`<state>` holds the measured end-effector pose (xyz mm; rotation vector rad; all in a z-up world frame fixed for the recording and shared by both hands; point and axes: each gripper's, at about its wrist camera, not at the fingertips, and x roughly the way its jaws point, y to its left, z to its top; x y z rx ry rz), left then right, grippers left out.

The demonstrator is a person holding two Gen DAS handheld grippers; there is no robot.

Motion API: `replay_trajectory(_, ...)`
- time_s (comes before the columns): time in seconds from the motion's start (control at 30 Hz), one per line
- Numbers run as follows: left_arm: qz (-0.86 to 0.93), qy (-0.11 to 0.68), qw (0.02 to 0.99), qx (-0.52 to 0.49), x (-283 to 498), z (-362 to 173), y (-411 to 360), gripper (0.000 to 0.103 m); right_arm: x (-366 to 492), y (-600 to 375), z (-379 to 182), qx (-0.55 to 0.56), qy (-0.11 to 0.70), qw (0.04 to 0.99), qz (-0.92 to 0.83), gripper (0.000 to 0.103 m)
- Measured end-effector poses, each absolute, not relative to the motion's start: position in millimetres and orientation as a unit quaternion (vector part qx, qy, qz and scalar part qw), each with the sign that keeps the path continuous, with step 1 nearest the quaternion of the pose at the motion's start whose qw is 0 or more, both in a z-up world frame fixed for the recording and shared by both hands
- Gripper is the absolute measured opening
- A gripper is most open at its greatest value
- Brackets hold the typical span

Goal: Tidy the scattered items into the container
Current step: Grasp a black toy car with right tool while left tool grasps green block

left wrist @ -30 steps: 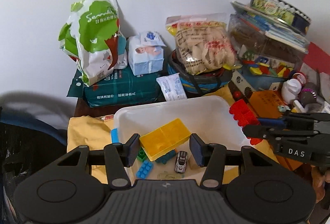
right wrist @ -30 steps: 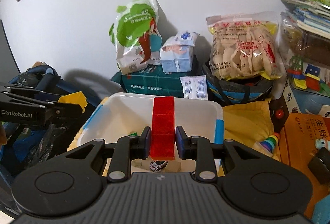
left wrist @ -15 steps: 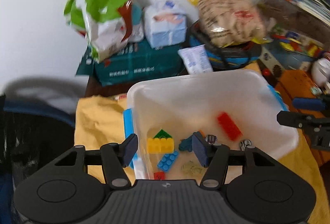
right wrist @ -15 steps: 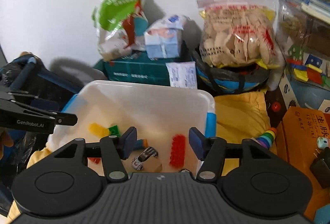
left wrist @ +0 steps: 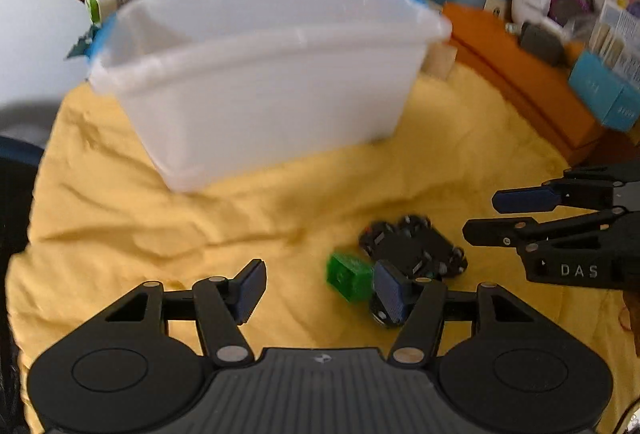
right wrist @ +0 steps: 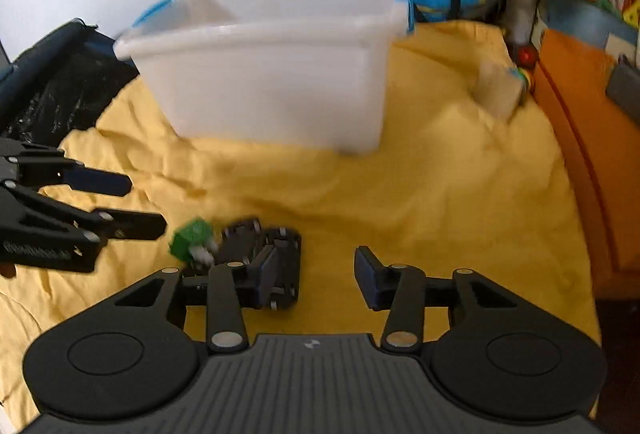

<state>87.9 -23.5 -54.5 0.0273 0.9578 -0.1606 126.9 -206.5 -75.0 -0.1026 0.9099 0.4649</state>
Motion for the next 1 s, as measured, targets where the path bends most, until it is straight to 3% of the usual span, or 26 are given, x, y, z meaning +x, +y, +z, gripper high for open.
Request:
replay_trajectory(0.5, -0.057, 0.486, 0.872, 0.001, 102, -91, -31, 0.063, 125, -187, -103, -0.061, 0.453, 0.855, 0.245, 0.043)
replay_trajectory(0.6, -0.062, 0.484, 0.873, -0.001, 103, -94, -31, 0.058, 127, -184, -105, -0.06, 0.452, 0.855, 0.245, 0.037)
replay_trajectory(0.73, -0.083, 0.483, 0.872, 0.004, 103, -96, -35, 0.043, 131, -183, -107, -0.062, 0.452, 0.856, 0.244, 0.033)
replay_trajectory(1.0, -0.097, 0.482, 0.871, -0.004, 98, -96, -35, 0.035, 127, -190, -104, -0.051, 0.447, 0.86, 0.241, 0.033)
